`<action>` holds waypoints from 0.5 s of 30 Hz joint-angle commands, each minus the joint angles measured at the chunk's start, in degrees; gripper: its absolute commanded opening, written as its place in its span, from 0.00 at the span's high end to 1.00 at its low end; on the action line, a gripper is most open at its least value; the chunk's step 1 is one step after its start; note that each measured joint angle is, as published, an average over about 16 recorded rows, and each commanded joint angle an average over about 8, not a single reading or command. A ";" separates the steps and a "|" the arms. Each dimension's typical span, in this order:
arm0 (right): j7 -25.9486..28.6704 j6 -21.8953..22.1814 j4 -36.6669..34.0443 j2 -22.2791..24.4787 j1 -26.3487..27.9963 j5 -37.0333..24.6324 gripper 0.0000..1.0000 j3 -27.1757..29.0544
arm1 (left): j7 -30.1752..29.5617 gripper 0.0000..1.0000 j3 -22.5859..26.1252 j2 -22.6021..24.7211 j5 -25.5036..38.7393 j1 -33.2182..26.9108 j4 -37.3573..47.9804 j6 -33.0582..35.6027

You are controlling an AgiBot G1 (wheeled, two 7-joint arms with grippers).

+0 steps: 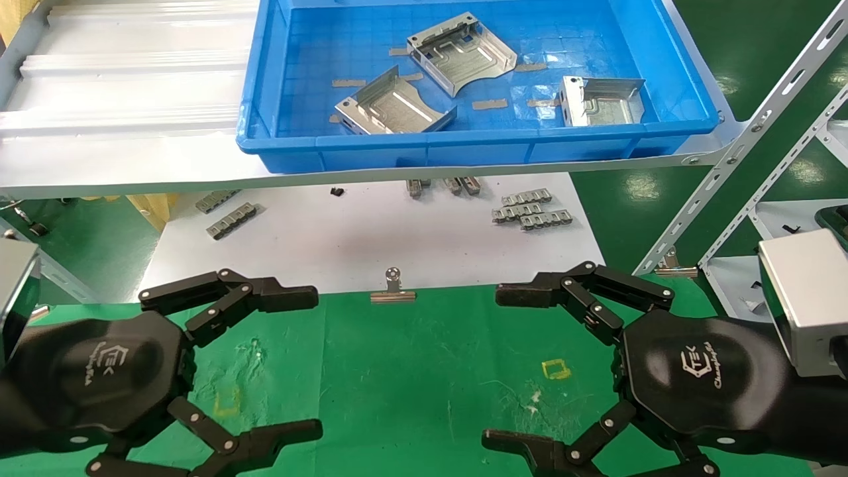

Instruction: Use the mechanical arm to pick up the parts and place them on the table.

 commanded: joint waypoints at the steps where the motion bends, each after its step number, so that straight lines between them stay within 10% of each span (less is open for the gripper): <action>1: 0.00 0.00 0.00 0.00 0.00 0.00 0.00 0.00 | 0.00 1.00 0.00 0.00 0.00 0.00 0.00 0.00; 15: 0.01 0.04 0.03 0.00 0.07 0.04 0.00 0.05 | 0.00 1.00 0.00 0.00 0.00 0.00 0.00 0.00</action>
